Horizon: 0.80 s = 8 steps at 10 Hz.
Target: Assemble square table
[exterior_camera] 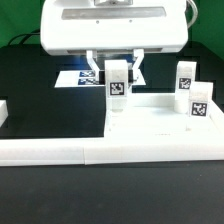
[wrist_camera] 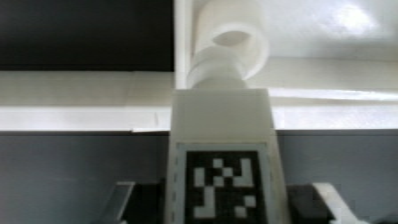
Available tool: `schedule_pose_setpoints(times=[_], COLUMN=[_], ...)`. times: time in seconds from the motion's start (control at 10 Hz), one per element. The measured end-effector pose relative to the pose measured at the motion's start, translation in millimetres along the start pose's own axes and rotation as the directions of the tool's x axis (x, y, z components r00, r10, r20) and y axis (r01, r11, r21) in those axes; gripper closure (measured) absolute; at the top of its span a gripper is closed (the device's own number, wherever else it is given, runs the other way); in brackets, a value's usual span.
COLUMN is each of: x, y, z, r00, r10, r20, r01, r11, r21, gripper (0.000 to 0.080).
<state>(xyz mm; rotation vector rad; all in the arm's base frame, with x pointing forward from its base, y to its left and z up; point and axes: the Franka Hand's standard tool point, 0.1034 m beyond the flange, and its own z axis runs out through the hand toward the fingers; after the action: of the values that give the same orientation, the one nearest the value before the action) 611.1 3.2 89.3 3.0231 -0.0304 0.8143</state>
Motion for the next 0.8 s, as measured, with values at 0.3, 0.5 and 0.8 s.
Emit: schedule_pose_setpoints(times=[0.3,0.5,0.8], x=[-0.7,0.4,-4.1], y=[-3.4,-3.8,4.2], z=[2.8,3.3,2.3], r00=[1.000,0.999,0.999], r10=[-0.009,-0.011,-0.025], r20=[-0.014,-0.030,-0.038], r01=[0.009,0.011,0.024], r11=[1.000,1.000,1.000], r21=[-0.001,-0.004,-0.016], gripper=[0.0509,0.0509,0.0509])
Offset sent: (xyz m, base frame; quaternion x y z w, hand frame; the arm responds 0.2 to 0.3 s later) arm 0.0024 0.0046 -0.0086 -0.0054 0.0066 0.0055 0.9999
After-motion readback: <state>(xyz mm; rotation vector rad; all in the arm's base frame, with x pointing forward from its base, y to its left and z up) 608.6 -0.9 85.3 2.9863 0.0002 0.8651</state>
